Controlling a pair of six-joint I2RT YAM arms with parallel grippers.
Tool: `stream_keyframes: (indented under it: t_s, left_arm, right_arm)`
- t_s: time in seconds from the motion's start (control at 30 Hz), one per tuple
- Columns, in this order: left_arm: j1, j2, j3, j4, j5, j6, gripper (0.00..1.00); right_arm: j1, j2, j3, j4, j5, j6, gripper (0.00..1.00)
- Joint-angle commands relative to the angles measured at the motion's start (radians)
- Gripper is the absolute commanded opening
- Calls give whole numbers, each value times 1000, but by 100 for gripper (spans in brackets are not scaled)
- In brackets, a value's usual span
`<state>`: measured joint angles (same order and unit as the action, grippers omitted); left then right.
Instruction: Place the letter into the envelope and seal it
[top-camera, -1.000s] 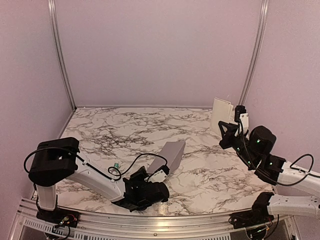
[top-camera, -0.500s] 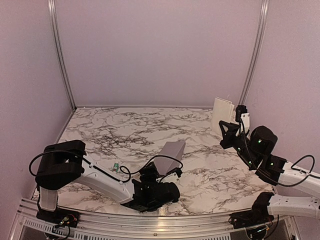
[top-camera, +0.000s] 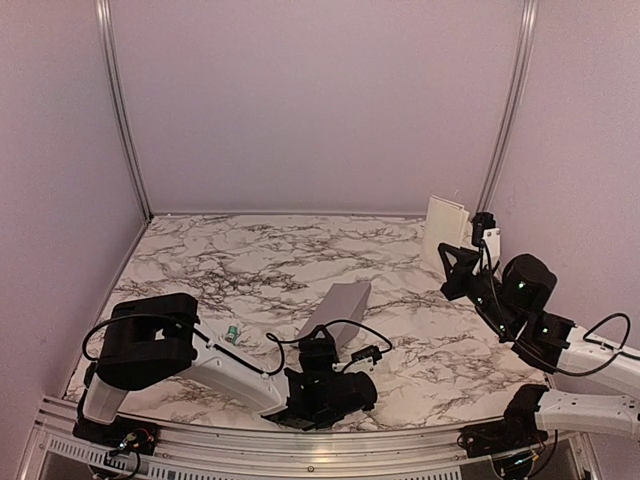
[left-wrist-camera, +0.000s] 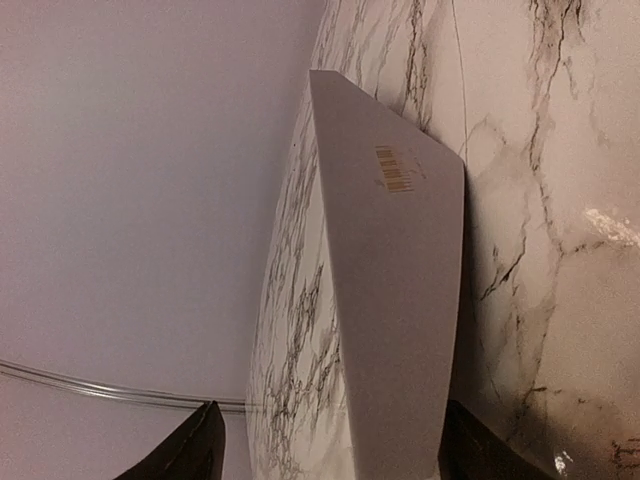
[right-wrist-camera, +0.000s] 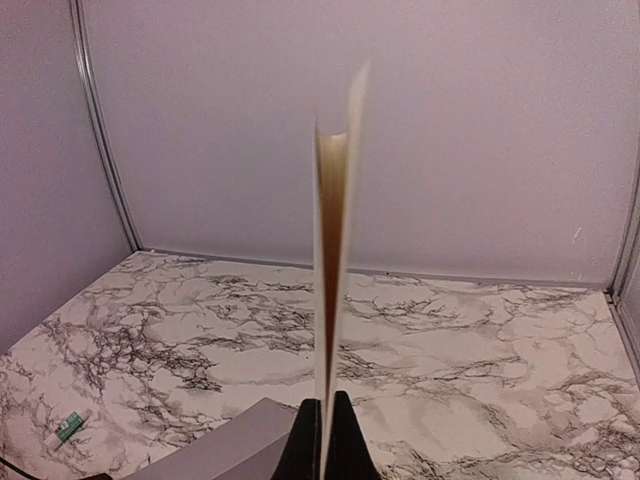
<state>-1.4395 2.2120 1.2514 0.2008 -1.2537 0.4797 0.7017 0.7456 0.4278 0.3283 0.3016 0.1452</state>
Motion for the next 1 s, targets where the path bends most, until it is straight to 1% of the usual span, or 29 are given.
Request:
stream_keyframes:
  t_s: [0.0,0.07,0.13,0.17,0.33,0.5,0.6,0.67,0.87,0.97]
  left_arm:
    - [-8,37,11,162,-53,172,72]
    - [-11,45,30,176,-53,203,69]
    - [-12,51,46,178,-43,223,62]
    - [-12,54,53,181,-38,232,58]
    - [-13,58,87,191,-21,274,28]
    - [-13,41,105,193,-2,294,7]
    - [-13,11,95,193,11,279,0]
    - [-12,-17,77,192,23,253,0]
    - [-4,-154,-4,184,110,104,0]
    - [2,-196,-37,179,122,80,0]
  right_arm:
    - [-10,-13,3,3,-9,-9,0]
    - [-9,-15,3,2,-11,-8,0]
    - [-10,-18,2,3,-12,-9,0]
    - [-10,-18,0,4,-12,-9,0]
    - [-9,-4,2,12,-12,-13,0]
    - [-10,6,4,12,-17,-12,0]
    - [-10,6,3,14,-16,-13,0]
    - [-9,7,3,15,-15,-13,0]
    - [-10,22,9,18,-17,-12,0]
    - [-10,21,10,13,-23,-11,0]
